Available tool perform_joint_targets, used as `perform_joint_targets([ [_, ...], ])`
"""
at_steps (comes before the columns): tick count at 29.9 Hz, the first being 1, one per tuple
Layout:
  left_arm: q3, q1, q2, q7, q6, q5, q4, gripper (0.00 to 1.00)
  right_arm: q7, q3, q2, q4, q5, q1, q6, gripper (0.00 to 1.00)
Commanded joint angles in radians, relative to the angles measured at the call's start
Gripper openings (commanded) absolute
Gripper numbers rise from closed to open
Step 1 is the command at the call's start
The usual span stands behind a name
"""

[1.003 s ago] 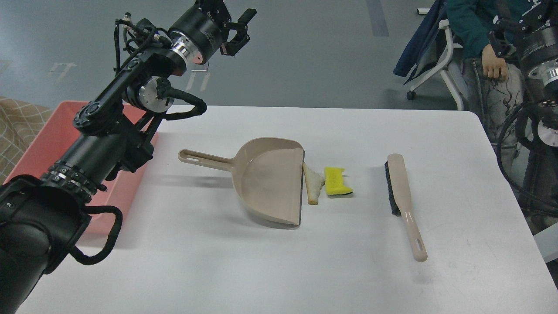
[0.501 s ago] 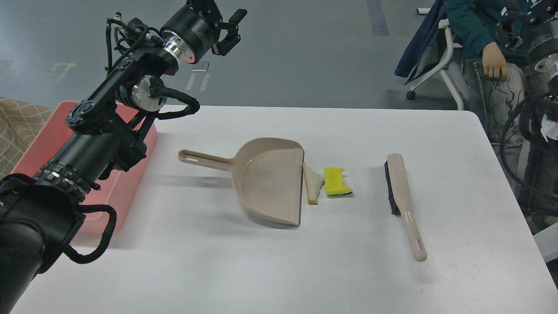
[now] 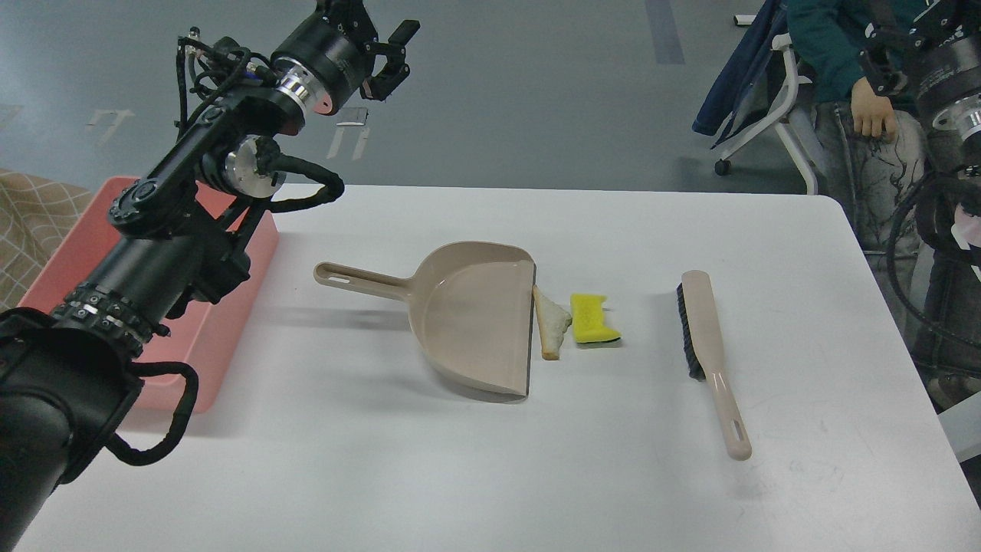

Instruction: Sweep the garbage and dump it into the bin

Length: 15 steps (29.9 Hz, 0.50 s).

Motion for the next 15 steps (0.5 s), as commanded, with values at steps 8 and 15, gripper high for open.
perform_joint_targets([
  [8, -0.002, 0.009, -0.006, -0.002, 0.039, 0.000, -0.006, 0.98, -0.008, -0.010, 0.019, -0.002, -0.002, -0.007, 0.013, 1.00],
  [15, -0.002, 0.021, -0.004, -0.011, 0.029, -0.003, -0.009, 0.98, -0.080, -0.024, 0.023, 0.010, 0.003, -0.009, 0.014, 1.00],
])
